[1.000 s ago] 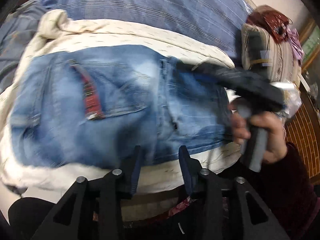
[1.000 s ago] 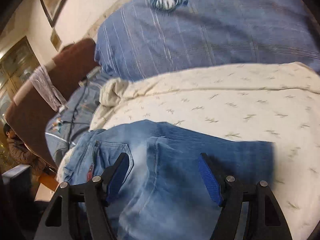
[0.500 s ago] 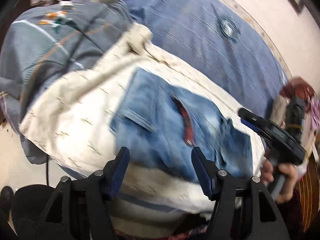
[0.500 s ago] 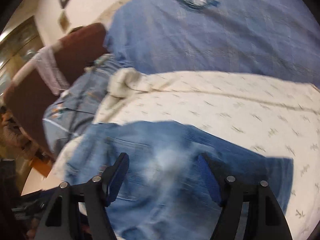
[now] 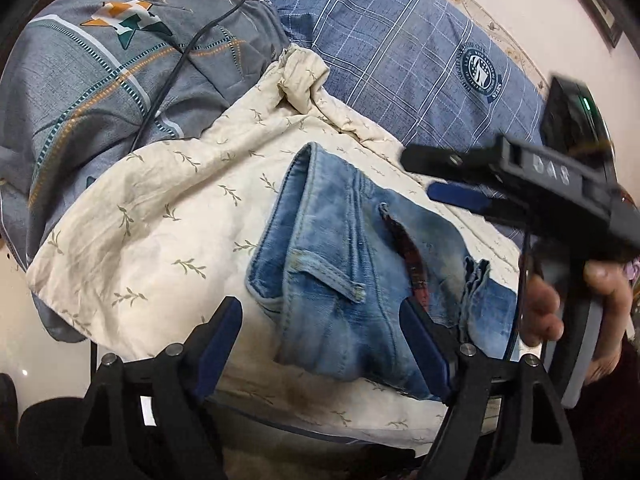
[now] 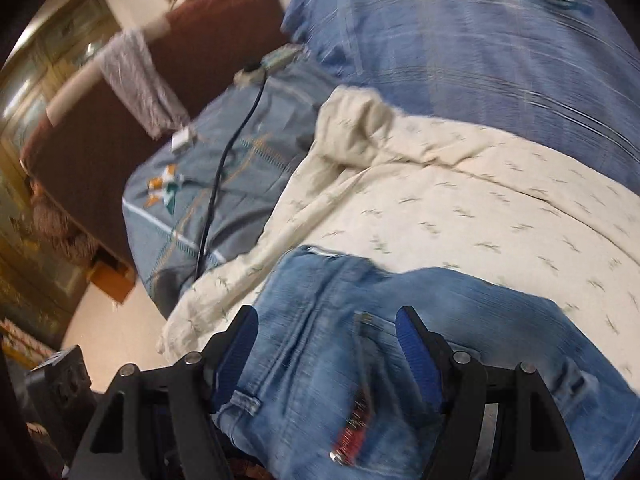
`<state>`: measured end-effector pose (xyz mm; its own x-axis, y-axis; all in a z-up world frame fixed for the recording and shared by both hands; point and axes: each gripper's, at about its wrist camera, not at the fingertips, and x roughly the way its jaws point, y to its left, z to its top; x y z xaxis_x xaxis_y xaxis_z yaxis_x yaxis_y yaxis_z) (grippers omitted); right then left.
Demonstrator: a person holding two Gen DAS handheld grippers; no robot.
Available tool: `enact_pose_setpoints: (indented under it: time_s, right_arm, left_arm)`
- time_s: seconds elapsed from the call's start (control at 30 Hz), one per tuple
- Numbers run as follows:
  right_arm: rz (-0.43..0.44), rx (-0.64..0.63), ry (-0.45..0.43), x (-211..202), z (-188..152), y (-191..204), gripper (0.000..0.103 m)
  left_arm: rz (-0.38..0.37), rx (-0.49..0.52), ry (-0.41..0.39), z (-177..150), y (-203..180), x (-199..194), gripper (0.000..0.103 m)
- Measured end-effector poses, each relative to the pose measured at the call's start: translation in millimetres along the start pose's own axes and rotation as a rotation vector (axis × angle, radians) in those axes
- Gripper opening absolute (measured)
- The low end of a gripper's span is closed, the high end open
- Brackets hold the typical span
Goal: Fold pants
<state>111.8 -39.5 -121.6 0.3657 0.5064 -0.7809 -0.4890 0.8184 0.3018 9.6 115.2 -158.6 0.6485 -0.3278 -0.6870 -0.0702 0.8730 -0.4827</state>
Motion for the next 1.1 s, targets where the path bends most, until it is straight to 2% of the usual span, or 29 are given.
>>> enact_pose_setpoints:
  time_s: [0.27,0.43,0.63,0.7,0.77,0.83,0.87,0.9,0.93,1.0,1.1]
  right_arm:
    - [-0.053,-0.056,0.149,46.9,28.2,25.0,0.075]
    - [-0.126,-0.082,0.229,76.4,39.4,31.3,0.075]
    - [-0.178,-0.05,0.29,106.6,43.1,24.6,0.075]
    - [-0.192,-0.047,0.296,112.4,43.1,23.4,0.075]
    - [-0.209,-0.051,0.303,117.2,42.9,22.8,0.073]
    - [-0.244,-0.08,0.309,121.9,41.2,23.8,0.065]
    - [-0.266,-0.108,0.309,123.5,39.5,25.9,0.057]
    - [-0.289,-0.132,0.311,124.8,37.7,27.7,0.044]
    - [-0.316,-0.161,0.315,125.4,35.2,29.5,0.039]
    - [-0.312,-0.176,0.29,119.2,33.2,28.4,0.03]
    - [-0.273,-0.138,0.246,104.4,34.4,20.9,0.025]
  left_arm:
    - [-0.02,0.026,0.037,0.1,9.7,17.2,0.082]
    - [-0.051,0.03,0.072,-1.6,8.6,35.3,0.082]
    - [-0.106,0.031,0.04,-3.7,15.1,47.0,0.082]
    - [-0.109,0.044,0.03,-3.4,16.6,49.5,0.076]
    - [-0.102,0.063,0.015,-4.3,16.7,49.5,0.058]
    - [-0.11,0.088,0.009,-4.5,16.1,50.4,0.049]
    - [-0.123,0.086,0.008,-4.8,17.6,49.9,0.045]
    - [-0.135,0.085,0.006,-5.0,18.5,49.4,0.044]
    - [-0.143,0.089,0.004,-5.3,19.0,48.6,0.042]
    - [-0.147,0.105,-0.008,-5.9,17.1,47.7,0.04]
    - [-0.153,0.138,-0.036,-7.5,12.5,41.6,0.038]
